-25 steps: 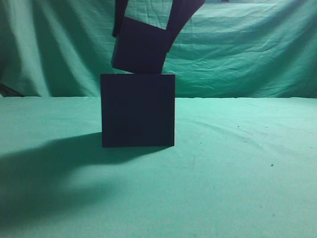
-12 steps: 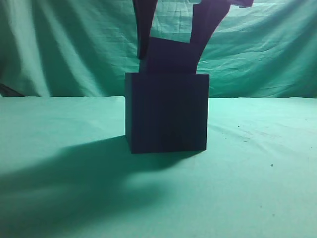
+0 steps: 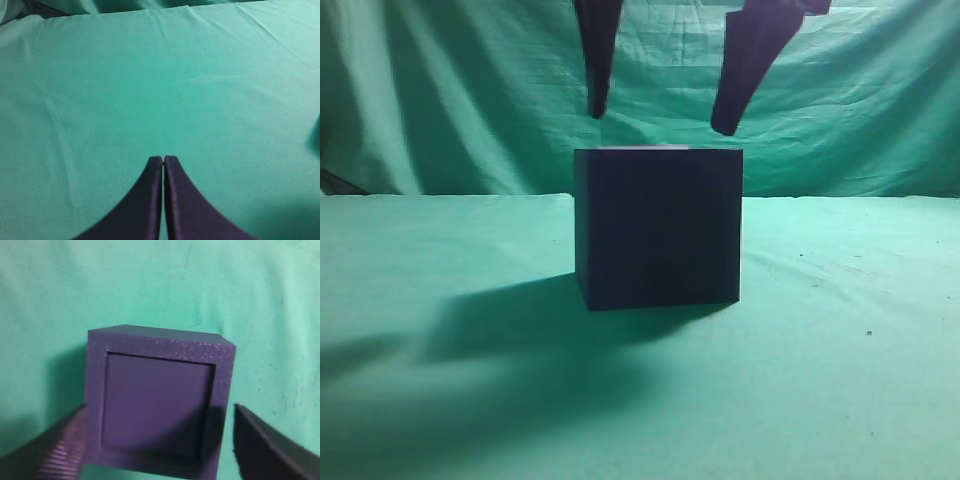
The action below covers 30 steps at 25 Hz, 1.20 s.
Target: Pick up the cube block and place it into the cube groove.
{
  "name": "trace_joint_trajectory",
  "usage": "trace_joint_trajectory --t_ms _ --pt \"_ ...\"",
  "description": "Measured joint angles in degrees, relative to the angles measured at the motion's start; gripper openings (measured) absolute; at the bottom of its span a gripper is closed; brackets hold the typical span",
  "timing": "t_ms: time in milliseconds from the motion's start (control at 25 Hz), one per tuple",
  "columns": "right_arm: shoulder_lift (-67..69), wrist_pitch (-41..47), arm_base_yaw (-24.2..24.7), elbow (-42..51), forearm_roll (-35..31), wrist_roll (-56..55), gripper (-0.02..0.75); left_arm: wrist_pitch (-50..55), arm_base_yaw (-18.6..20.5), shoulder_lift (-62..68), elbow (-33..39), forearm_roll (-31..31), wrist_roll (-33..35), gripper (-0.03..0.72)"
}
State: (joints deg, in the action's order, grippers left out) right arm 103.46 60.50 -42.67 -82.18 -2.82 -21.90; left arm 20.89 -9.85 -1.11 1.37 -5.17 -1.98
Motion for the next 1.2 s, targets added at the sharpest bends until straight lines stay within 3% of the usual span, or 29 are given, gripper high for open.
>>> trace_joint_trajectory --t_ms 80,240,440,560,840,1200 --pt "0.0 0.0 0.0 0.0 0.0 0.19 0.592 0.0 0.0 0.0 0.0 0.0 0.0 0.0" --pt "0.0 3.64 0.0 -3.17 0.72 1.02 0.583 0.0 0.0 0.0 0.0 0.0 0.0 0.0" --pt "-0.78 9.52 0.0 -12.4 6.7 3.04 0.139 0.0 0.0 0.0 0.0 0.0 0.0 0.0" --pt "-4.09 10.15 0.0 -13.89 9.81 4.19 0.0 0.0 0.0 0.0 0.0 0.0 0.0 0.0" --pt "-17.52 10.86 0.0 -10.07 10.07 4.27 0.0 0.0 0.0 0.0 0.0 0.0 0.0 0.0" --pt "-38.74 11.69 0.0 6.2 9.44 4.27 0.0 0.0 0.0 0.0 0.0 0.0 0.0 0.0"
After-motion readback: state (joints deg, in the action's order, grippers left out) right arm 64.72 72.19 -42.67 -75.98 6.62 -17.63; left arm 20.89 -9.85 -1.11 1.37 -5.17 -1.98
